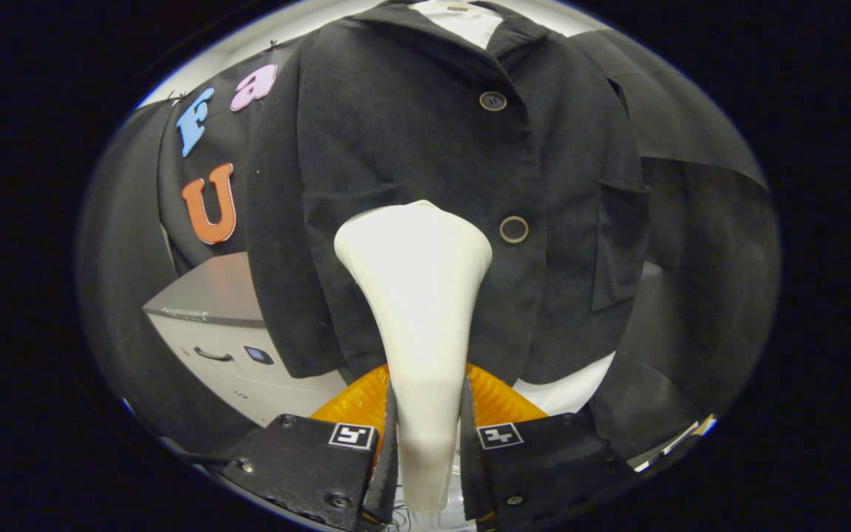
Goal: Iron the clothes twice with a garment steamer, once on the left side and once on the right side.
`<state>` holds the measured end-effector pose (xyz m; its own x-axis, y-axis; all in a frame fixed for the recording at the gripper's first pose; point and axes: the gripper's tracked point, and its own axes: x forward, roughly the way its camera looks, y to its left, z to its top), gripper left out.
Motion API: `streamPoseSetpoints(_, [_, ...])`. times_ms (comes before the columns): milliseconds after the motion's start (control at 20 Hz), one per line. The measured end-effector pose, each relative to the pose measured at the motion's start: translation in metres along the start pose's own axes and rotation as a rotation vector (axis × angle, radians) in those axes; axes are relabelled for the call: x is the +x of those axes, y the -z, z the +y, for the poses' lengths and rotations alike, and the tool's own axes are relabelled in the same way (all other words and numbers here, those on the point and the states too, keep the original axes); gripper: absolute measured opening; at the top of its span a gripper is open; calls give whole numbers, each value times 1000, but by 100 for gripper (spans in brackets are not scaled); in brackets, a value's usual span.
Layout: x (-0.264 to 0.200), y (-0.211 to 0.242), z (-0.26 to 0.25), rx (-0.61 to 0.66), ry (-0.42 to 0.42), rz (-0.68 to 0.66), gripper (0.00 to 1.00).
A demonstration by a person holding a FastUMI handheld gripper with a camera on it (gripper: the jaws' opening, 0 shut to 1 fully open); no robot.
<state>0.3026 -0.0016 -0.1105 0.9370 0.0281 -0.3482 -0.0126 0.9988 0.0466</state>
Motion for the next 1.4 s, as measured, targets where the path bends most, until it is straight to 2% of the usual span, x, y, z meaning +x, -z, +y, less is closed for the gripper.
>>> streamPoseSetpoints(500, [11,74,-4,15,16,133,37])
streamPoseSetpoints(750, [-11,77,-21,65,41,125,37])
streamPoseSetpoints(1000, [-69,16,-69,135,35,21,37])
streamPoseSetpoints(1200, [-112,-71,-118,165,10,-105,37])
streamPoseSetpoints(1400, [-129,-166,-153,161,-54,-203,37])
